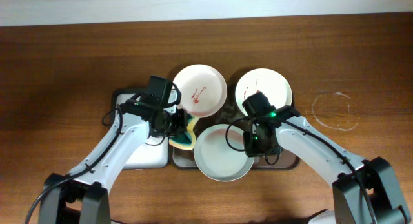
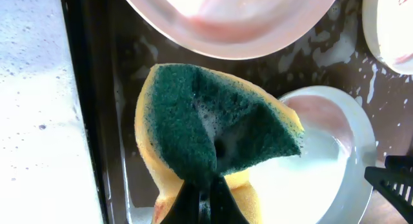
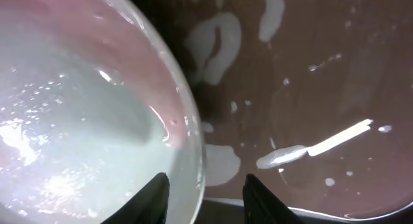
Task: Clean dirty plates on tray and stack at the side
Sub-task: 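Scrub the plate again with the left gripper's sponge while right holds it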
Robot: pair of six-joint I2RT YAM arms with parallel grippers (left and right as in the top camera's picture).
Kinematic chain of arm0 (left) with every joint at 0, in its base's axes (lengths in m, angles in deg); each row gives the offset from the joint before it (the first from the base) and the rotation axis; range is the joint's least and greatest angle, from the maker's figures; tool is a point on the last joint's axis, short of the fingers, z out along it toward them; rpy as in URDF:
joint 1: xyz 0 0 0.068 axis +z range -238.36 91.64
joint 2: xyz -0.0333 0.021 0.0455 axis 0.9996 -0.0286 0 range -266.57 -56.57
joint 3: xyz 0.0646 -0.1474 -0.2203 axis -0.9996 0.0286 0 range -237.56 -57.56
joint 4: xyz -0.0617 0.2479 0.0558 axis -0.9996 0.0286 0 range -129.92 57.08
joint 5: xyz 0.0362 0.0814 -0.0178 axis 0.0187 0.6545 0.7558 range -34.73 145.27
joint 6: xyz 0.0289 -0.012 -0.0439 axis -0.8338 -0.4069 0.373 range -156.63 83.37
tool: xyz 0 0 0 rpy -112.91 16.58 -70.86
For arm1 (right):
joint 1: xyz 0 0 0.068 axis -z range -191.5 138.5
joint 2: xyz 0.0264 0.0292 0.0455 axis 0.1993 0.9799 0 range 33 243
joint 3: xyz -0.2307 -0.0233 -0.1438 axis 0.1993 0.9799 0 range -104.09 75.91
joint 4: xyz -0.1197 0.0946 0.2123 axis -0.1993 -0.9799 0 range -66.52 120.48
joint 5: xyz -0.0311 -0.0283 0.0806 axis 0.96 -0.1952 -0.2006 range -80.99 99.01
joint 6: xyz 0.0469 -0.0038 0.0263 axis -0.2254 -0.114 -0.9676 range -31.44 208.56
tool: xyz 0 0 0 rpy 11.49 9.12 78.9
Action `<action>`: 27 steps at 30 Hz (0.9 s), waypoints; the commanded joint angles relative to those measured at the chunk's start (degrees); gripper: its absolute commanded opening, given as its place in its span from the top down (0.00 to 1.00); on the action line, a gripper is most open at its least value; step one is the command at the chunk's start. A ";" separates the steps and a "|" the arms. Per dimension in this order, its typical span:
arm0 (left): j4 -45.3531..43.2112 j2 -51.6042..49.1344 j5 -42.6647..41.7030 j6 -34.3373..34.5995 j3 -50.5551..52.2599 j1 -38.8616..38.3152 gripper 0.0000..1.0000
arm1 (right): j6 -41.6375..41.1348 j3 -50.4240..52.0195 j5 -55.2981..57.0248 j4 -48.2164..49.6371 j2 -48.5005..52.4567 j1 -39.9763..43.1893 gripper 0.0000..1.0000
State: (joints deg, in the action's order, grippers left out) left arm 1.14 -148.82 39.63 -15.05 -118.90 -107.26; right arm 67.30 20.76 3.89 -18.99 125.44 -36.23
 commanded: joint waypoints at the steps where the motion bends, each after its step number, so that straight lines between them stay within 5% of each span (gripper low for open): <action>1: 0.04 0.98 0.46 -1.38 -0.42 -0.17 1.00 | -0.92 0.50 -6.34 -0.22 0.00 0.00 0.61; 9: 1.29 0.98 3.30 -1.36 -0.42 -0.15 1.00 | -4.44 5.73 -9.46 3.63 0.33 0.02 0.62; 12: 1.27 0.98 3.30 -1.36 -0.42 -0.15 1.00 | -4.74 6.93 -9.44 8.02 0.31 0.07 0.92; 13: 1.27 0.98 3.30 -1.36 -0.42 -0.15 1.00 | -4.70 6.75 -9.20 9.25 0.28 0.07 0.95; 27: 2.34 0.98 7.58 -1.36 -0.42 0.46 1.00 | -1.70 -8.61 15.89 -6.86 -4.26 0.07 0.96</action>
State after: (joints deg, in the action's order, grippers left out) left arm 3.00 -148.82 45.69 -15.29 -118.90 -107.26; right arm 65.23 13.57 12.13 -24.56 124.46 -36.23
